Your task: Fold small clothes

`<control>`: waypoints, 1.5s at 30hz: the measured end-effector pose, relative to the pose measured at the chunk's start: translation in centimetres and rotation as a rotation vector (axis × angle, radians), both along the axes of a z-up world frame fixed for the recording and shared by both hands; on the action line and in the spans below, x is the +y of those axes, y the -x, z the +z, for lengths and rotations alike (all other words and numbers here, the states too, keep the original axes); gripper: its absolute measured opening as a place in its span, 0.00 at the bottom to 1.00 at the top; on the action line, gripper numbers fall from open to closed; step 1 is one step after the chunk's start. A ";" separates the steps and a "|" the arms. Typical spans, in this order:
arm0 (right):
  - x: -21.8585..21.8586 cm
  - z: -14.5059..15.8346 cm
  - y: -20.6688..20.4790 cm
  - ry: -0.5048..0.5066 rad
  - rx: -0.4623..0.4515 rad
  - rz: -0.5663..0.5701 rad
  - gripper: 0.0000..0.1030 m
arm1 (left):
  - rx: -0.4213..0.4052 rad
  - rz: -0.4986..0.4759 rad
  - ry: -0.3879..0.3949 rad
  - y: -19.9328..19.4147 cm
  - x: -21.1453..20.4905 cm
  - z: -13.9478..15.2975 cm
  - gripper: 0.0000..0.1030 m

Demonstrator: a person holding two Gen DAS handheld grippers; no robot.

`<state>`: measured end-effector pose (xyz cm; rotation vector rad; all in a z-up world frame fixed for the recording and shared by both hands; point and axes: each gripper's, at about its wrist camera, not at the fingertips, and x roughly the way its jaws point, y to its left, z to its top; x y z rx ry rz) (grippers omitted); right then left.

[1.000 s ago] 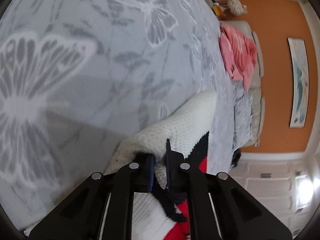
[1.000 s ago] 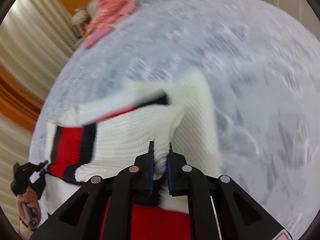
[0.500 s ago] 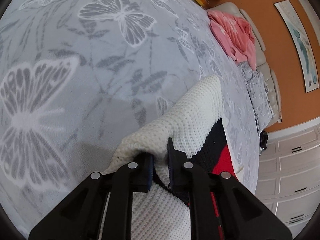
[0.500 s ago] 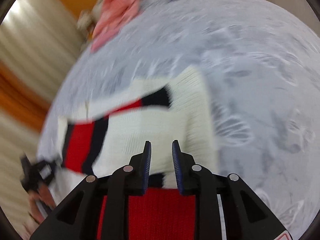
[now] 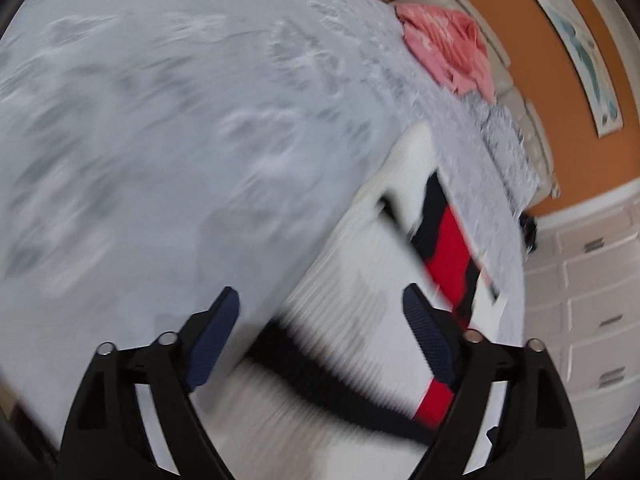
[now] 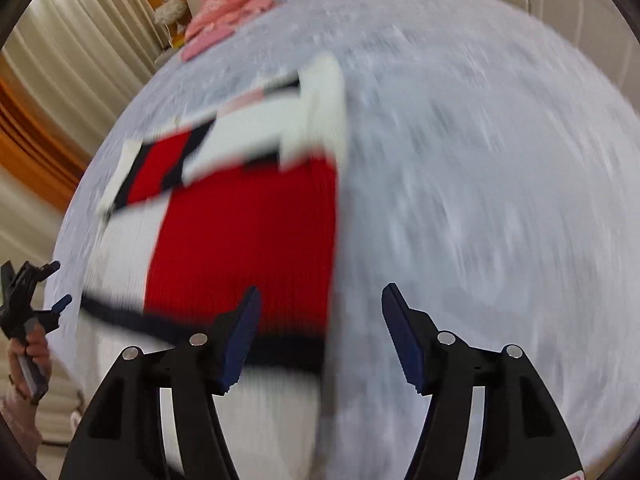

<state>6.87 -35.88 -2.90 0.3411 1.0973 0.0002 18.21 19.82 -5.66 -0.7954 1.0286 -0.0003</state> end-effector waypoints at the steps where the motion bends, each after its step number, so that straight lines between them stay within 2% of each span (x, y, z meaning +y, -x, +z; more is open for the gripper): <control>1: 0.0 -0.7 3.0 -0.037 0.044 -0.010 0.60 | 0.016 -0.022 -0.019 2.4 0.2 -0.3 0.82; 4: 0.8 -2.3 6.9 -0.137 0.118 -0.027 0.60 | 0.042 -0.060 -0.014 6.0 -0.3 -1.0 0.86; 8: 2.5 -4.0 8.8 -0.216 0.185 -0.019 0.67 | 0.113 -0.074 0.089 8.3 -1.7 -3.5 0.89; 10: 3.5 -4.5 8.6 -0.215 0.197 -0.008 0.67 | 0.068 -0.072 0.050 8.8 -2.5 -3.4 0.92; 12: 4.4 -5.2 8.3 -0.222 0.225 -0.007 0.68 | 0.069 -0.097 -0.011 8.7 -3.5 -3.1 0.93; 13: 4.8 -5.3 8.3 -0.218 0.232 -0.006 0.71 | 0.072 -0.115 -0.027 8.6 -4.0 -3.1 0.93; 16: 6.1 -5.4 7.9 -0.216 0.222 0.019 0.74 | 0.092 -0.132 -0.002 8.9 -4.4 -3.2 0.89; 17: 6.7 -5.6 7.8 -0.207 0.224 0.044 0.74 | 0.101 -0.132 0.017 9.0 -4.4 -3.2 0.72; 18: 7.0 -5.6 7.7 -0.193 0.222 0.062 0.71 | 0.110 -0.144 0.036 9.1 -4.3 -3.4 0.38; 19: 7.4 -5.7 7.4 -0.192 0.219 0.067 0.50 | 0.136 -0.162 0.064 9.2 -4.3 -3.8 0.19; 20: 7.3 -5.8 7.4 -0.193 0.222 0.068 0.30 | 0.172 -0.166 0.095 9.3 -4.0 -4.4 0.11; 21: 7.2 -5.9 7.4 -0.199 0.232 0.065 0.08 | 0.182 -0.145 0.120 9.6 -3.5 -4.6 0.11; 22: 6.8 -5.3 7.7 -0.214 0.208 0.053 0.07 | 0.180 -0.116 0.133 10.0 -3.1 -4.3 0.11; 24: 6.1 -2.8 8.7 -0.179 0.131 0.037 0.07 | 0.149 -0.094 0.148 10.8 -2.6 -2.8 0.11; 29: 3.1 3.4 12.3 -0.201 -0.020 -0.002 0.06 | 0.060 -0.146 0.199 12.8 -3.1 1.9 0.10; 33: 1.2 6.6 15.4 -0.223 -0.079 -0.022 0.06 | 0.021 -0.178 0.235 15.6 -3.8 5.0 0.10; 38: 0.5 7.3 20.1 -0.227 -0.057 -0.052 0.06 | 0.037 -0.158 0.280 20.8 -3.2 6.1 0.10; 45: 1.3 6.9 26.7 -0.257 0.002 -0.086 0.06 | 0.113 -0.140 0.272 27.2 -2.7 6.3 0.10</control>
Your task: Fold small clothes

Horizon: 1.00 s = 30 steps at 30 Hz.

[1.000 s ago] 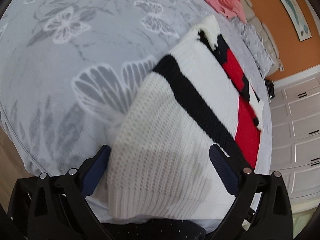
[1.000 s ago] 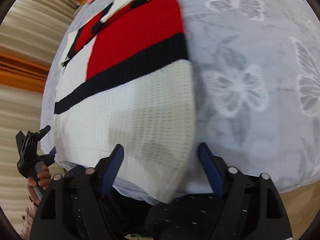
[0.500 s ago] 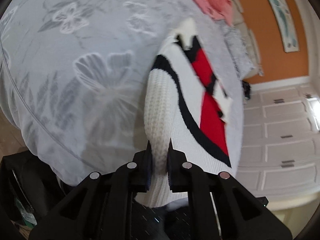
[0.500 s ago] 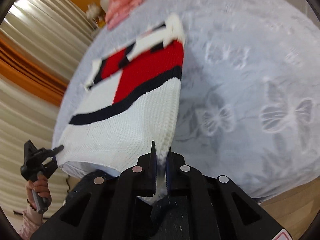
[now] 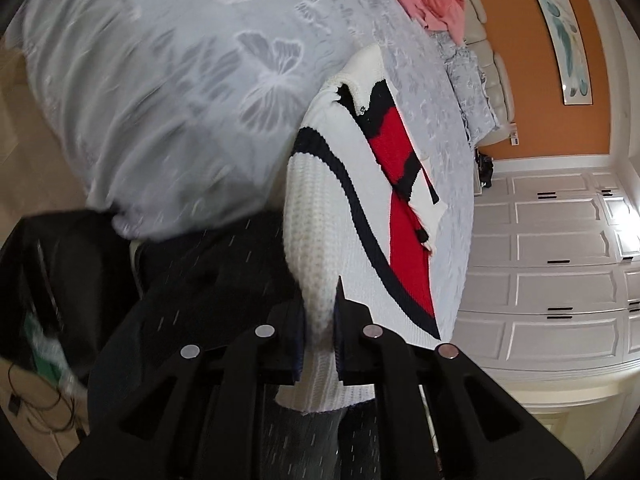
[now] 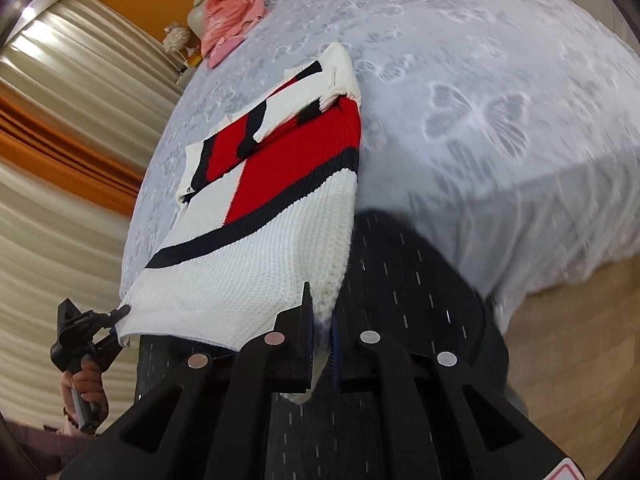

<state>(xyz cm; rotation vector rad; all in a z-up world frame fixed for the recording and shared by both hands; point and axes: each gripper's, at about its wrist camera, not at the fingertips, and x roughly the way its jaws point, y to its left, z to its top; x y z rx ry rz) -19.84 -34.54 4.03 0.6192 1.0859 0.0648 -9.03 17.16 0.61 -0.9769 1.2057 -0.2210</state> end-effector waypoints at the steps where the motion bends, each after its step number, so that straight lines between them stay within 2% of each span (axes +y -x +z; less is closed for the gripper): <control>1: -0.1 0.4 0.7 -0.007 -0.001 -0.005 0.06 | 0.002 -0.008 0.003 0.8 -0.1 0.5 0.10; 4: -0.2 1.8 1.8 -0.027 -0.024 -0.018 0.06 | -0.027 -0.030 0.010 1.1 -0.2 2.5 0.10; 6: -0.4 2.9 0.8 -0.045 -0.059 -0.023 0.06 | -0.052 -0.018 0.037 -0.3 -0.2 3.7 0.10; 8: -1.4 4.6 -2.5 -0.080 -0.131 -0.027 0.06 | -0.090 -0.016 0.053 -2.6 -0.6 5.0 0.10; 11: -3.2 5.7 -9.2 -0.118 -0.195 -0.043 0.06 | -0.150 -0.014 0.025 -8.1 -1.9 7.0 0.10; 12: -3.4 5.8 -10.8 -0.123 -0.204 -0.043 0.06 | -0.166 -0.009 0.014 -10.0 -2.2 7.3 0.10; 15: -5.0 4.5 -19.6 -0.147 -0.188 -0.053 0.06 | -0.193 0.009 -0.036 -16.3 -4.0 7.5 0.10; 18: -5.8 2.1 -25.5 -0.158 -0.143 -0.088 0.06 | -0.186 0.013 -0.140 -22.3 -5.9 6.4 0.10; 21: -6.5 -2.2 -30.7 -0.184 -0.062 -0.139 0.06 | -0.103 0.038 -0.209 -27.8 -7.1 2.8 0.10; 26: -6.8 -8.5 -36.3 -0.172 0.052 -0.167 0.08 | -0.009 0.046 -0.299 -33.0 -8.3 -2.2 0.13; 28: -7.5 -9.7 -37.1 -0.191 0.073 -0.198 0.17 | 0.022 0.057 -0.290 -34.4 -8.2 -3.9 0.19; 29: -8.1 -9.8 -37.1 -0.197 0.070 -0.222 0.22 | 0.043 0.077 -0.282 -34.8 -7.9 -4.5 0.28; 30: -8.8 -9.5 -36.8 -0.207 0.049 -0.249 0.33 | 0.054 0.107 -0.266 -35.0 -7.2 -4.6 0.37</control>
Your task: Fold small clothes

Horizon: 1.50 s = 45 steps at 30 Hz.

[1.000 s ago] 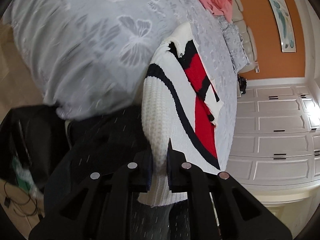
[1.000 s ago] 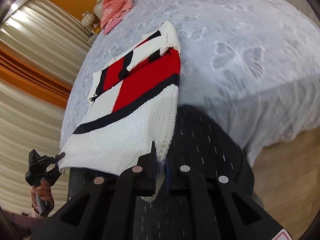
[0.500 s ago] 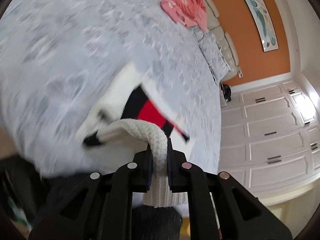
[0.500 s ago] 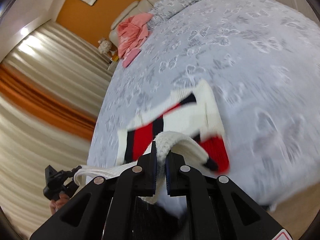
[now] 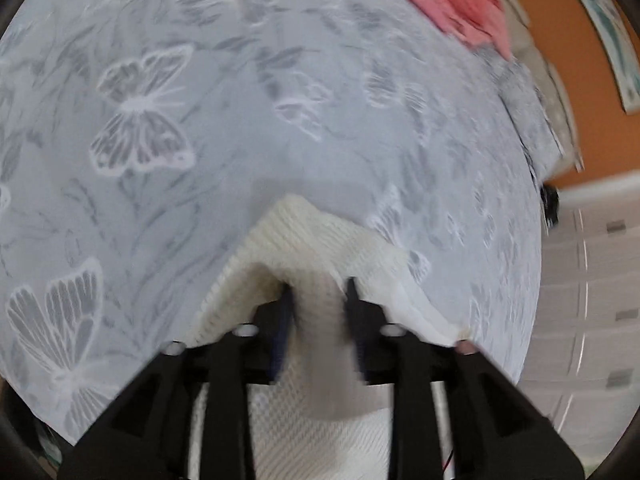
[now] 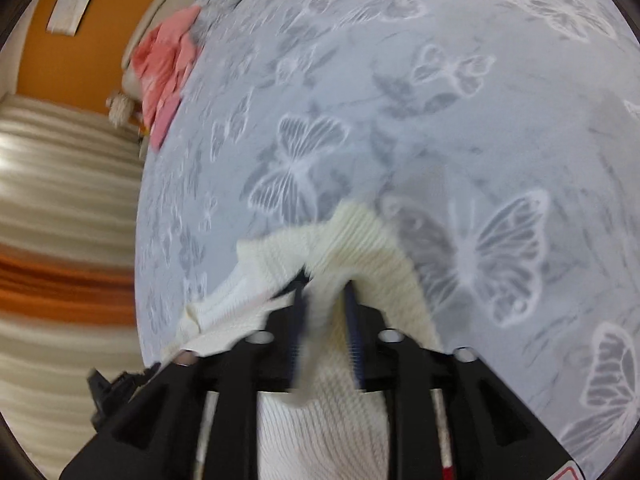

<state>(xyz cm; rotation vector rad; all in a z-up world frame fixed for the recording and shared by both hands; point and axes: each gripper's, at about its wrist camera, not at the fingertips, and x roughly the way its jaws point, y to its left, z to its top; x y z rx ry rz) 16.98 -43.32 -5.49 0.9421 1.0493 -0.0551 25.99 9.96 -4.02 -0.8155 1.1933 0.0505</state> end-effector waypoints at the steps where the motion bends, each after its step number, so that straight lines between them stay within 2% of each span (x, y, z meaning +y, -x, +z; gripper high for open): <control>1: -0.5 0.4 0.4 -0.001 -0.020 -0.023 0.44 | -0.023 0.054 0.033 0.3 1.1 0.2 0.41; 2: -1.1 1.0 1.1 -0.001 -0.050 -0.044 0.50 | -0.053 0.088 0.056 0.7 1.9 0.6 0.53; 3: -1.4 1.5 1.7 0.002 -0.077 -0.050 0.56 | -0.089 0.118 0.066 1.3 2.9 1.3 0.61; 4: -1.4 2.2 2.5 0.020 -0.117 -0.035 0.56 | -0.127 0.140 0.054 2.1 3.8 2.2 0.63; 6: -0.4 2.9 3.3 0.095 -0.125 0.038 0.56 | -0.186 0.098 0.014 3.4 4.5 3.6 0.71; 8: 1.6 2.7 3.6 0.191 -0.097 0.139 0.56 | -0.182 0.026 -0.032 3.9 3.8 4.0 0.78; 10: 3.5 1.5 3.4 0.254 -0.050 0.217 0.56 | -0.165 -0.057 -0.097 4.0 2.3 3.6 0.78; 12: 4.6 -0.1 2.7 0.283 0.001 0.250 0.56 | -0.143 -0.124 -0.187 3.8 0.3 2.7 0.78; 13: 4.7 -0.7 2.6 0.297 0.020 0.252 0.56 | -0.138 -0.139 -0.198 3.7 -0.2 2.4 0.78; 14: 4.9 -1.3 2.5 0.310 0.038 0.252 0.56 | -0.119 -0.159 -0.213 3.4 -0.8 1.7 0.76; 15: 5.0 -1.7 2.4 0.313 0.045 0.249 0.56 | -0.095 -0.169 -0.221 3.4 -1.2 1.0 0.63; 16: 4.9 -1.9 2.8 0.305 0.039 0.247 0.46 | -0.068 -0.182 -0.209 3.2 -1.9 0.1 0.50; 17: 4.9 -1.8 2.8 0.294 0.033 0.248 0.30 | -0.028 -0.195 -0.215 3.0 -2.0 -0.7 0.18; 18: 4.5 -1.5 2.8 0.266 0.031 0.246 0.09 | -0.006 -0.200 -0.219 2.8 -1.9 -1.1 0.07; 20: 3.6 0.0 3.4 0.267 -0.001 0.215 0.08 | -0.010 -0.173 -0.190 2.9 -1.0 -1.1 0.06; 21: 2.7 0.8 3.8 0.307 -0.011 0.192 0.06 | -0.007 -0.161 -0.207 3.0 -0.4 -0.8 0.06; 22: 2.0 0.5 3.8 0.319 0.001 0.174 0.06 | -0.003 -0.155 -0.213 3.0 -0.1 -1.0 0.06; 25: 0.0 -2.9 4.4 0.263 0.095 0.148 0.06 | 0.038 -0.147 -0.184 3.2 0.9 -2.5 0.07; 27: 0.4 -2.8 4.4 0.277 0.088 0.163 0.06 | 0.034 -0.158 -0.200 3.1 0.8 -2.4 0.08; 29: 1.2 -1.5 3.8 0.283 0.066 0.194 0.13 | 0.031 -0.174 -0.215 3.1 0.3 -1.4 0.11; 30: 1.6 -0.9 3.4 0.301 0.059 0.212 0.20 | 0.021 -0.187 -0.208 2.7 -0.1 -0.9 0.12; 31: 2.3 0.1 2.8 0.346 0.045 0.238 0.37 | 0.003 -0.204 -0.200 2.7 -0.6 0.0 0.14; 32: 2.7 0.9 2.2 0.377 0.027 0.254 0.44 | -0.020 -0.212 -0.196 2.5 -0.9 0.6 0.20; 33: 3.1 1.6 1.5 0.401 0.004 0.265 0.57 | -0.046 -0.218 -0.200 2.3 -1.3 1.3 0.31; 35: 3.4 2.3 0.0 0.432 -0.015 0.287 0.59 | -0.093 -0.221 -0.231 1.6 -2.1 2.4 0.48; 36: 3.5 2.4 -0.6 0.435 -0.013 0.294 0.59 | -0.107 -0.225 -0.244 1.1 -2.5 2.7 0.53; 38: 4.1 1.6 -2.9 0.451 0.005 0.316 0.59 | -0.102 -0.250 -0.269 -0.3 -3.3 2.2 0.56; 39: 4.1 1.1 -3.6 0.454 0.018 0.328 0.57 | -0.079 -0.273 -0.280 -1.2 -3.8 1.3 0.54; 40: 4.3 0.2 -4.3 0.445 0.045 0.346 0.40 | -0.057 -0.287 -0.286 -1.7 -4.0 0.6 0.48; 41: 4.6 -0.3 -4.7 0.446 0.066 0.354 0.20 | -0.027 -0.308 -0.298 -2.2 -4.2 -0.4 0.21; 42: 4.2 -0.4 -4.9 0.442 0.069 0.352 0.12 | -0.004 -0.313 -0.317 -2.5 -4.2 -0.9 0.05; 45: 2.0 0.8 -4.2 0.418 0.030 0.276 0.07 | -0.015 -0.247 -0.309 -2.6 -2.4 -0.9 0.05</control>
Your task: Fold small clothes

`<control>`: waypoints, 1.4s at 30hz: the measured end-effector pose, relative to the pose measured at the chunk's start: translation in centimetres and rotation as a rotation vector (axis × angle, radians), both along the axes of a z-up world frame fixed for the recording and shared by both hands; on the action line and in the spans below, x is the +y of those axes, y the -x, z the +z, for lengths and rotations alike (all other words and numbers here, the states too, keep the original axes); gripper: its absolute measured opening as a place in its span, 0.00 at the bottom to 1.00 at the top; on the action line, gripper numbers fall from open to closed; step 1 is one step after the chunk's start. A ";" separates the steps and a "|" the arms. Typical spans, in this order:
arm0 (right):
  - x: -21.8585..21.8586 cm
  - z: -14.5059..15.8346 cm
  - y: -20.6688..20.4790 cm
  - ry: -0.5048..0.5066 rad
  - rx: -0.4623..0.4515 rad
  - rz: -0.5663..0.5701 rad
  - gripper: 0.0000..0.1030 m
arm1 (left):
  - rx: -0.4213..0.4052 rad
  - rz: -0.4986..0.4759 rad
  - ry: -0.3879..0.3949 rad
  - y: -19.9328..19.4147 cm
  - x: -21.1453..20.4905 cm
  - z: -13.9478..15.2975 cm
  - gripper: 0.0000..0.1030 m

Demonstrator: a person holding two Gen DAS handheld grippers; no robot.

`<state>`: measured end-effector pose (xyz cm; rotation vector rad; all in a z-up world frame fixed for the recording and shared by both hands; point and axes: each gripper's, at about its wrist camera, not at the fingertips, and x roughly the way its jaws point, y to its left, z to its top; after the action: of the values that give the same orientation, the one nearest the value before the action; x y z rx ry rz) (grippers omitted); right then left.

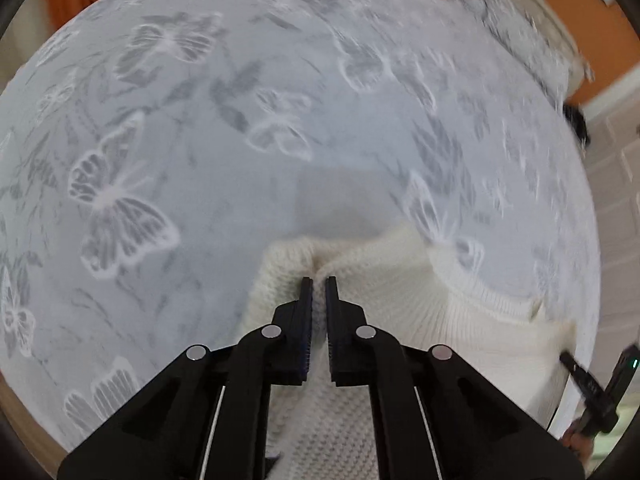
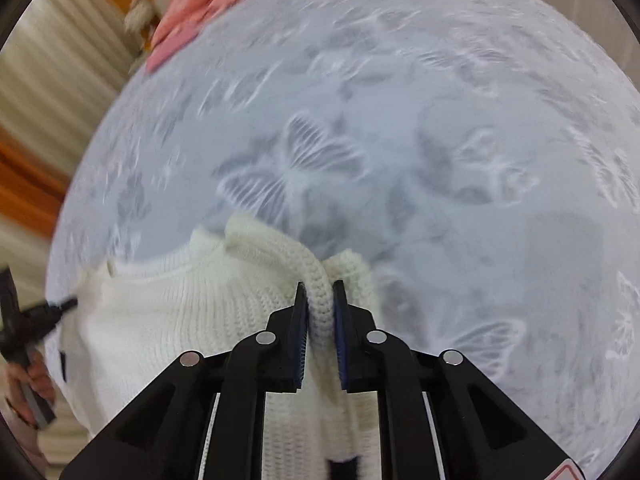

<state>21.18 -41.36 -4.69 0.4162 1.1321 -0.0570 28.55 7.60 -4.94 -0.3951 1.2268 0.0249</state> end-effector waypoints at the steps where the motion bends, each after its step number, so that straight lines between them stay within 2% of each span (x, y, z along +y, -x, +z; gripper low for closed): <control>1: -1.1 -0.5 0.1 -0.010 0.006 -0.034 0.07 | 0.005 0.011 -0.012 -0.1 0.4 -0.2 0.05; 4: -2.5 -2.9 0.0 -0.072 0.053 -0.079 0.10 | 0.027 0.021 0.001 -0.5 0.7 -1.5 0.06; 5: -2.4 -2.6 -0.1 -0.084 0.048 -0.082 0.13 | 0.022 0.011 -0.013 -0.5 0.4 -1.5 0.08; 6: -2.4 -2.1 -0.1 -0.104 0.045 -0.084 0.23 | 0.018 -0.004 -0.025 -0.5 0.0 -1.0 0.10; 7: -2.1 -1.1 0.3 -0.121 0.037 -0.085 0.29 | 0.012 -0.011 -0.016 -0.6 -0.2 -0.4 0.11; 8: -1.9 -0.1 0.9 -0.127 0.019 -0.084 0.32 | 0.000 -0.014 0.005 -0.4 0.0 0.3 0.13; 9: -1.7 1.2 2.1 -0.130 -0.019 -0.083 0.39 | -0.018 -0.007 0.024 0.0 0.3 1.1 0.27; 10: -1.6 1.9 3.4 -0.127 -0.042 -0.090 0.53 | -0.041 0.011 0.030 1.2 1.0 2.1 0.37; 11: -1.5 2.4 5.1 -0.125 -0.058 -0.102 0.59 | -0.058 0.027 0.030 2.2 1.5 2.9 0.56; 12: -1.4 2.8 6.8 -0.129 -0.066 -0.114 0.63 | -0.080 0.041 0.034 3.6 2.2 3.6 0.63; 13: -1.3 2.7 9.0 -0.144 -0.063 -0.116 0.63 | -0.099 0.049 0.050 5.3 3.0 4.1 0.64; 16: -0.5 1.5 14.6 -0.151 -0.013 -0.127 0.63 | -0.076 0.088 0.108 10.6 5.0 3.7 0.70; 19: -0.1 -0.3 19.3 -0.245 0.016 -0.171 0.63 | -0.042 0.148 0.160 15.3 6.2 2.4 0.71; 21: 0.6 -0.9 21.0 -0.260 0.030 -0.193 0.63 | -0.017 0.175 0.187 17.7 6.5 1.3 0.71; 24: 1.6 -1.2 21.1 -0.286 0.039 -0.187 0.63 | 0.017 0.176 0.184 19.6 5.6 0.3 0.71; 26: 2.5 -1.3 20.4 -0.273 0.056 -0.181 0.63 | 0.019 0.156 0.143 20.1 4.4 0.6 0.71; 28: 3.1 -0.6 19.9 -0.229 0.052 -0.192 0.63 | -0.009 0.116 0.052 20.2 2.8 1.8 0.71; 31: 4.9 1.3 19.9 -0.085 0.012 -0.159 0.63 | -0.053 0.040 -0.072 20.6 0.5 3.9 0.72; 35: 6.5 2.3 19.9 0.047 0.013 -0.082 0.63 | -0.095 -0.064 -0.169 21.3 -1.8 5.5 0.74; 38: 5.9 1.9 20.0 0.022 0.012 -0.102 0.63 | -0.104 -0.103 -0.197 21.5 -2.7 5.7 0.74; 42: 4.8 0.8 20.2 -0.034 0.034 -0.147 0.63 | -0.094 -0.102 -0.183 21.8 -2.8 5.9 0.74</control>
<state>0.93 -36.59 -3.89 0.5299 1.1362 -0.1745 6.73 4.79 0.93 -0.1722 1.1396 0.0310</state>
